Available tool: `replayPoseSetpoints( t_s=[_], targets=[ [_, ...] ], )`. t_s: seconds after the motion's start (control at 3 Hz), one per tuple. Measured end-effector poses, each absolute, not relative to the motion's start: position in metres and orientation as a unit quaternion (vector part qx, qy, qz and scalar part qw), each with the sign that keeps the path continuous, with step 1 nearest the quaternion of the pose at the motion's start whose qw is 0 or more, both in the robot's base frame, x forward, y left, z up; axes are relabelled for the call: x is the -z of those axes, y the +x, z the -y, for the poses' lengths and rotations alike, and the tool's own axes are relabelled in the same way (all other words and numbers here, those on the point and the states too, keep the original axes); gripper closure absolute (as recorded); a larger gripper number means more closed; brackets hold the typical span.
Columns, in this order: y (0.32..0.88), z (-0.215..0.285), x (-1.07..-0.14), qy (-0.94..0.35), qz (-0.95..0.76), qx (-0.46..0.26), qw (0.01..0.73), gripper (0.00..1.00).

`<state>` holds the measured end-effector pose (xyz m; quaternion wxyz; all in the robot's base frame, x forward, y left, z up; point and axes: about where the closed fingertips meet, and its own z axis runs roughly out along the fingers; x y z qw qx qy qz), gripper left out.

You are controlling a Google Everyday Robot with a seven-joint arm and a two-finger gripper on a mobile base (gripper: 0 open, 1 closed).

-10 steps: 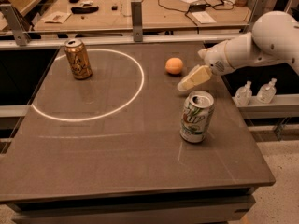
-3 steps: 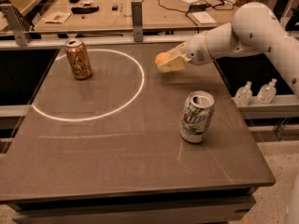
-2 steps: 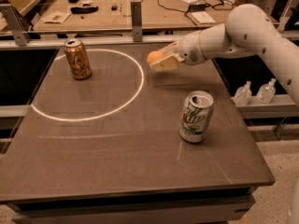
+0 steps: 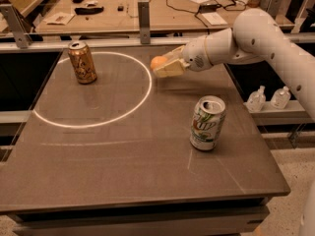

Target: Move orange near orange can

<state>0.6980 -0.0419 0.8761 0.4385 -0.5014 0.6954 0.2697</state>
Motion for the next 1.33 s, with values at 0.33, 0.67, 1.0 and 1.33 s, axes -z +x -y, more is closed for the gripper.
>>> replayPoseSetpoints(
  t_s=[0.33,0.67,1.0,1.33],
  targets=[
    [0.701,0.003,-0.866,-0.498,-0.684,-0.302,0.438,1.00],
    [0.703,-0.031,-0.865,-0.494,-0.677,-0.315,0.444,1.00],
    [0.705,-0.058,-0.868,-0.494,-0.670,-0.323,0.450,1.00],
    [0.702,-0.082,-0.869,-0.501,-0.662,-0.327,0.450,1.00]
  ],
)
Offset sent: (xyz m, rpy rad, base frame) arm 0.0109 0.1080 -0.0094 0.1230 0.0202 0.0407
